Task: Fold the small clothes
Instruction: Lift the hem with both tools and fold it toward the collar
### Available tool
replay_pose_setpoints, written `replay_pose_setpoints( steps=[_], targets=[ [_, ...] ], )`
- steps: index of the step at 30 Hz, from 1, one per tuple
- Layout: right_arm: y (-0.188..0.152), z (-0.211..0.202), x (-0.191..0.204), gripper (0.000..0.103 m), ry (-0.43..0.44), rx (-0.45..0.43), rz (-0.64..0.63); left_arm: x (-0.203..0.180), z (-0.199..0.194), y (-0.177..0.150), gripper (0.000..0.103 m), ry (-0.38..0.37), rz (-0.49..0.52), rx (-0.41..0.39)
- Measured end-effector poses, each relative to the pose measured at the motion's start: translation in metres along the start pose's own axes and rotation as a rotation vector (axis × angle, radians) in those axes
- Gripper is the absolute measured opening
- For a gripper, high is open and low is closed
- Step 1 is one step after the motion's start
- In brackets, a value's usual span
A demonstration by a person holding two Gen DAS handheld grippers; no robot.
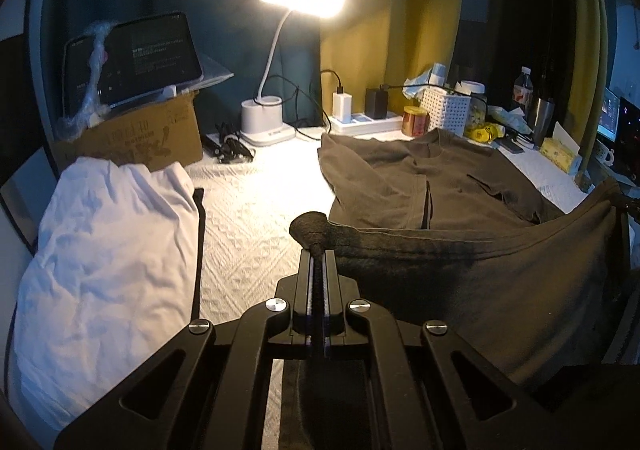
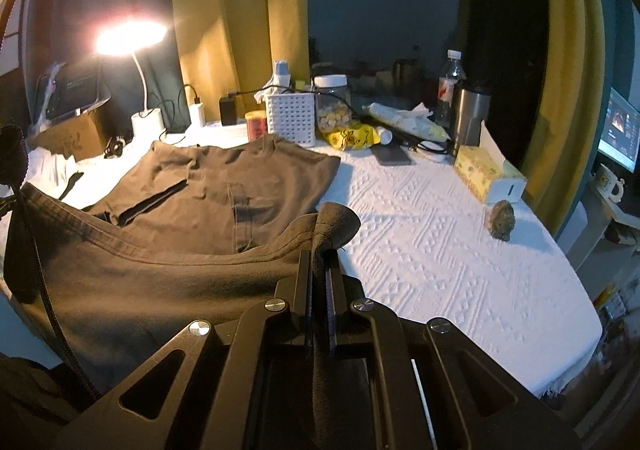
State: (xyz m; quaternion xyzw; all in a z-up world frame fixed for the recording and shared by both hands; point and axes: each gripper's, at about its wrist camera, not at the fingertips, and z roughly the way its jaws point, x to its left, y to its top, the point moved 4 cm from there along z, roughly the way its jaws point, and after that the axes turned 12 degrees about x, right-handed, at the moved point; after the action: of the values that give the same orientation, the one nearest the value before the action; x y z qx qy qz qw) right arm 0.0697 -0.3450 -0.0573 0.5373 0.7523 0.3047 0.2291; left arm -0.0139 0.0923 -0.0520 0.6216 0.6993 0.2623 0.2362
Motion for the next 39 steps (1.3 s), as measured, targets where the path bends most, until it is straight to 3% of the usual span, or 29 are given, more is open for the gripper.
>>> replay_pose_setpoints(
  steps=[19, 39],
  targets=[
    [0.042, 0.005, -0.008, 0.006, -0.003, -0.031, 0.013, 0.006, 0.002, 0.049, 0.002, 0.031, 0.01, -0.056],
    [0.102, 0.04, -0.015, 0.006, -0.001, -0.036, 0.001, 0.012, 0.025, 0.102, 0.001, 0.017, -0.005, -0.083]
  ],
)
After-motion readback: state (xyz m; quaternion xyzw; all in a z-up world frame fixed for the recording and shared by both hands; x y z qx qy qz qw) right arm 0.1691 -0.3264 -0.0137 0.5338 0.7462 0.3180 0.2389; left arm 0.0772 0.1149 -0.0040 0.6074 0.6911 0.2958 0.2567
